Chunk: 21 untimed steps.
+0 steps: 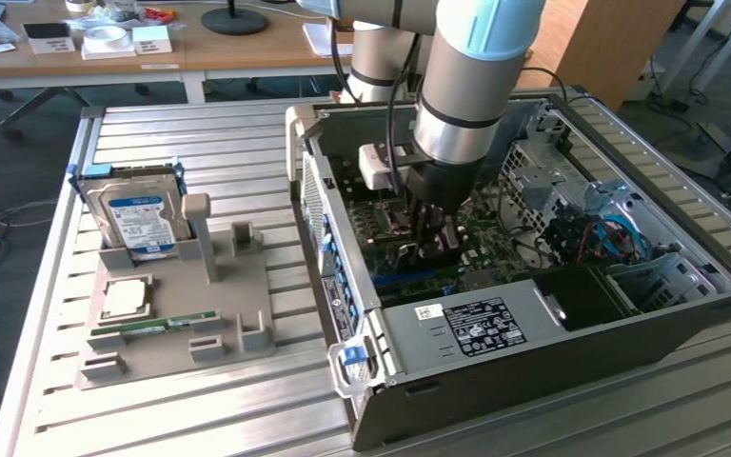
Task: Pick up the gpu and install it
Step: 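Insert the gpu into the slot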
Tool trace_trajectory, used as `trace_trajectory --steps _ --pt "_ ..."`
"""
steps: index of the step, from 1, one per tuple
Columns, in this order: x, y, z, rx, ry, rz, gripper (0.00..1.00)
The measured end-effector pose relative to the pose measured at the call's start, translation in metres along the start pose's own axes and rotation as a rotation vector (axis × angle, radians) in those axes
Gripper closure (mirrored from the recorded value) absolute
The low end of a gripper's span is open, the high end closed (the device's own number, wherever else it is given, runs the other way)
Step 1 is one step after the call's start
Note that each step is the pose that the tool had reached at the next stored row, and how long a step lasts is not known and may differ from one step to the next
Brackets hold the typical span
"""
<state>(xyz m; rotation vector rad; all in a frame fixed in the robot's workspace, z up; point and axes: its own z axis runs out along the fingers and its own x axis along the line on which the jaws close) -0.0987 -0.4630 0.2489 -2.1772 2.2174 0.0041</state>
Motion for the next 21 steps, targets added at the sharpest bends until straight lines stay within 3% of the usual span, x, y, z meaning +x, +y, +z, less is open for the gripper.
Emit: trace_trajectory --steps 21 --pt "0.0002 0.0003 0.0073 0.0003 -0.0001 0.0 0.73"
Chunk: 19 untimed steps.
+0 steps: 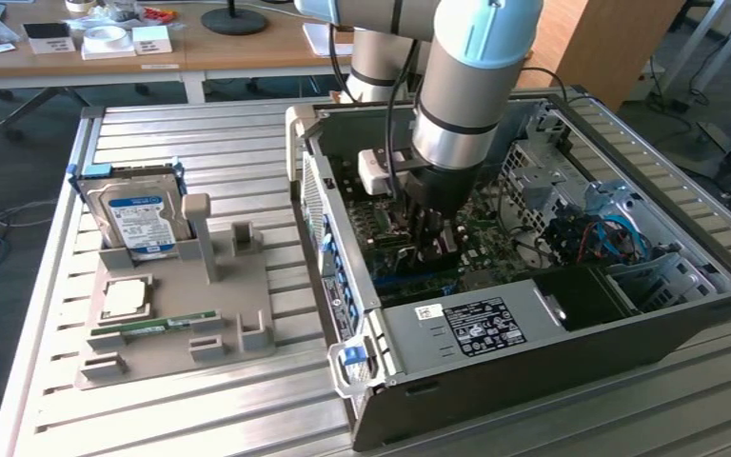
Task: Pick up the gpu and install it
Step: 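Insert the gpu into the slot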
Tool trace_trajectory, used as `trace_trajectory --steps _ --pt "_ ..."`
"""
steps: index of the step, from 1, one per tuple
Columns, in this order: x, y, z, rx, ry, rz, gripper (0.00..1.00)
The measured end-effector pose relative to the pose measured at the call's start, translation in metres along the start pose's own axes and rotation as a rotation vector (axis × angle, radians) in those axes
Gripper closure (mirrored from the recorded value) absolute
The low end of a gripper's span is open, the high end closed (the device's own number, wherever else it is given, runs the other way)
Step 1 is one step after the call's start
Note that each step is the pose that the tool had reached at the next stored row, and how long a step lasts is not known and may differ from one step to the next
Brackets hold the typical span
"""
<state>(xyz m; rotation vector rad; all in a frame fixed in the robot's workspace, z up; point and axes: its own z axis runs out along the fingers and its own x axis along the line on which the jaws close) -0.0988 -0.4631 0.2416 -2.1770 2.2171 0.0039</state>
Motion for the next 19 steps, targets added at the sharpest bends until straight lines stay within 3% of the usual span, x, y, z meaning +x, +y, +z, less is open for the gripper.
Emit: trace_trajectory --steps 19 --pt "0.0 0.0021 -0.0001 0.0003 0.0 0.0 0.73"
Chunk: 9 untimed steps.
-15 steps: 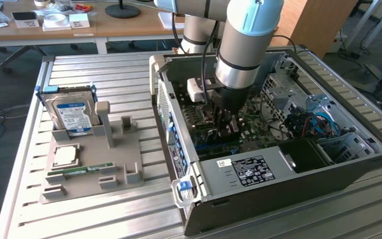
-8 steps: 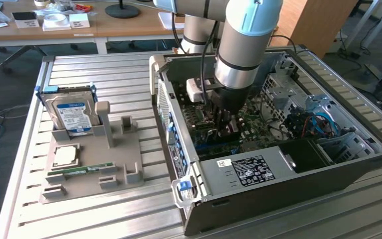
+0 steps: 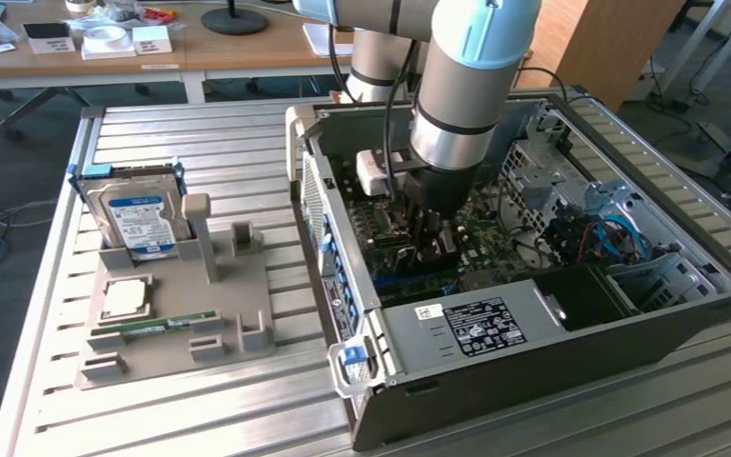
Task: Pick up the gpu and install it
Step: 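Insert the gpu into the slot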
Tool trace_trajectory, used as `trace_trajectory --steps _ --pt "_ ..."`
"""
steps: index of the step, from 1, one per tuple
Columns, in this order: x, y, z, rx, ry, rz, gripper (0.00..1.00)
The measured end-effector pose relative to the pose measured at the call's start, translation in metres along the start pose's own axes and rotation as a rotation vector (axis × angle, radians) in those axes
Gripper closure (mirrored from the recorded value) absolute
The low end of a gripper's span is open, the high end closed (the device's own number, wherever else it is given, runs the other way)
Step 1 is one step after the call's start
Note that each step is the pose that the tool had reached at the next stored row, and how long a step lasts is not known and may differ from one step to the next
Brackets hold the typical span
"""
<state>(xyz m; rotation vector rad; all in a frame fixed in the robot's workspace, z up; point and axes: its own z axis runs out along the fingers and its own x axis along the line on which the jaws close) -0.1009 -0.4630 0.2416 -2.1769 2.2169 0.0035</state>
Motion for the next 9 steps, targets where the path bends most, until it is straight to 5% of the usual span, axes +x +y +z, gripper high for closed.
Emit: trace_trajectory --steps 9 --pt "0.0 0.0006 0.0 0.0009 0.0 0.0 0.73"
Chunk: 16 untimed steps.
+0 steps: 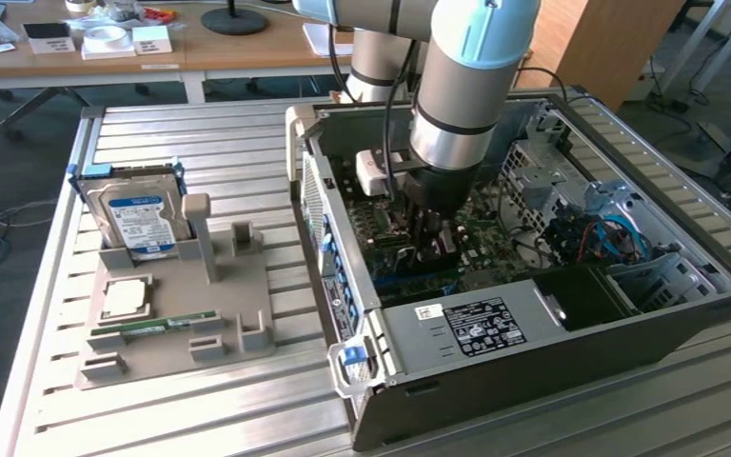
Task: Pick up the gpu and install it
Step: 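Insert the gpu into the slot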
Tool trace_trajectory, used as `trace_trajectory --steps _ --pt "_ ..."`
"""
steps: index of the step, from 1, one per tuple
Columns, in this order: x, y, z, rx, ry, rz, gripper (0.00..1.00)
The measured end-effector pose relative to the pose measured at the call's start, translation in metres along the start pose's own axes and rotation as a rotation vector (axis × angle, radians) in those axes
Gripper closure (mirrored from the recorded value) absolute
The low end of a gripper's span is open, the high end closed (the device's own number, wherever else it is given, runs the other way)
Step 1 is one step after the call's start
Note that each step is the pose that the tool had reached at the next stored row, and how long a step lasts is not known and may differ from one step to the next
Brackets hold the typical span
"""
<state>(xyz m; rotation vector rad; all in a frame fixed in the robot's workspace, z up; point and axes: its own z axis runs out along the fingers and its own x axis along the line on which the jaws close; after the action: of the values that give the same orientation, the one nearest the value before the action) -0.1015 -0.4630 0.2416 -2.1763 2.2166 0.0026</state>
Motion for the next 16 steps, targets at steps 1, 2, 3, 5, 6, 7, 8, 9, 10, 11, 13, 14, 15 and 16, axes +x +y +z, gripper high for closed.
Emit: trace_trajectory --steps 1,2,3,5,6,7,8,9,10,11,13,14,15,16 --pt "0.0 0.0 0.0 0.0 0.0 0.0 0.73" --pt "0.0 0.0 0.0 0.0 0.0 0.0 0.73" --pt "0.0 0.0 0.0 -0.0001 0.0 0.0 0.73" --pt "0.0 0.0 0.0 0.0 0.0 0.0 0.73" --pt "0.0 0.0003 0.0 0.0005 0.0 0.0 0.73" --pt "0.0 0.0007 -0.0001 0.0011 0.0 0.0 0.73" --pt "0.0 0.001 0.0 0.0015 -0.0002 0.0 0.73" --pt "0.0 0.0011 0.0 0.0018 -0.0003 0.0 0.73" --pt "0.0 0.0013 0.0 0.0021 -0.0003 0.0 0.73" --pt "0.0 0.0014 0.0 0.0022 -0.0003 0.0 0.73" --pt "0.0 0.0015 0.0 0.0023 -0.0003 0.0 0.73" --pt "0.0 0.0018 0.0001 0.0026 -0.0003 0.0 0.73" --pt "0.0 0.002 0.0001 0.0027 -0.0002 0.0 0.73" --pt "0.0 0.0022 0.0001 0.0028 -0.0002 0.0 0.73"
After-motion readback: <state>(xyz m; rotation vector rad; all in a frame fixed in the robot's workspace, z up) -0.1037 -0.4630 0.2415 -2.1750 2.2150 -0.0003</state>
